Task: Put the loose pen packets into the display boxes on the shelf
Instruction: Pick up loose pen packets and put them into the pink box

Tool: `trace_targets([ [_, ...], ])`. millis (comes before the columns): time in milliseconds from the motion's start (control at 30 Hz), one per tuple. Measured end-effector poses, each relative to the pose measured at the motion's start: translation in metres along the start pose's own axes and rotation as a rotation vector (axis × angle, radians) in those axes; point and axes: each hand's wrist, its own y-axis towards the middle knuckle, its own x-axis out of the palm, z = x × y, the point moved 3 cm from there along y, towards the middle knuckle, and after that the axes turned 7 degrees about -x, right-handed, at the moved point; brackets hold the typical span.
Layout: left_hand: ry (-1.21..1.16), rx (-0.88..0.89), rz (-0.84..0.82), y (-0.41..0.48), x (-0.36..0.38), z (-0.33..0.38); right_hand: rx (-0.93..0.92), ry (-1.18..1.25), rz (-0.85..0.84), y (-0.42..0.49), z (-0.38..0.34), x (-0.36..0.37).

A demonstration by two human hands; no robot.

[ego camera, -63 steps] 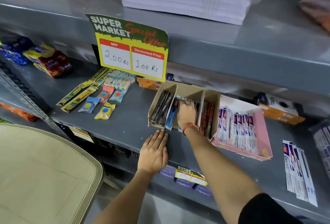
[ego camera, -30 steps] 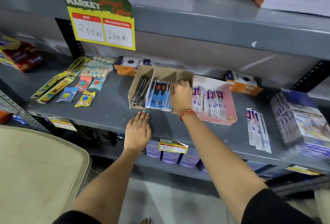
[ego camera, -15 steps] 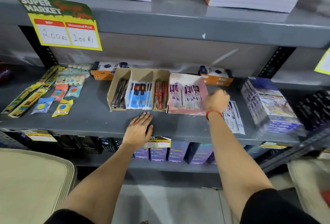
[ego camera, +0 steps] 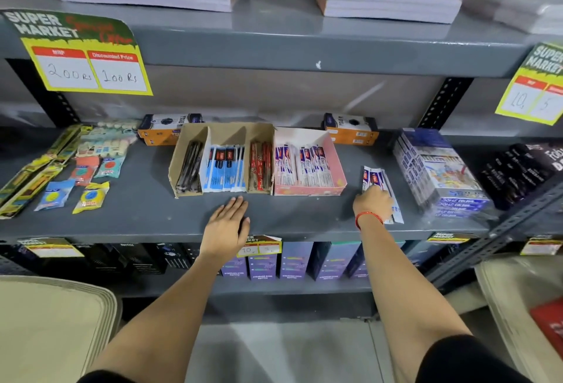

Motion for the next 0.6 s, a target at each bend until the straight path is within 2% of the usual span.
trace_targets([
  [167, 0.014, -0.024, -0.007, -0.001, 0.002, 0.001, 0.078, 0.090, 0.019, -0.006, 0.002, -0.008],
  [333, 0.019, -0.030, -0.006, -0.002, 0.001, 0.003, 0.067, 0.222, -0.069, -0.006, 0.002, -0.014],
  [600, 0.045, -0.007, 0.003, -0.003, 0.000, 0.003, 0.072, 0.421, -0.007, -0.001, -0.002, -0.021],
])
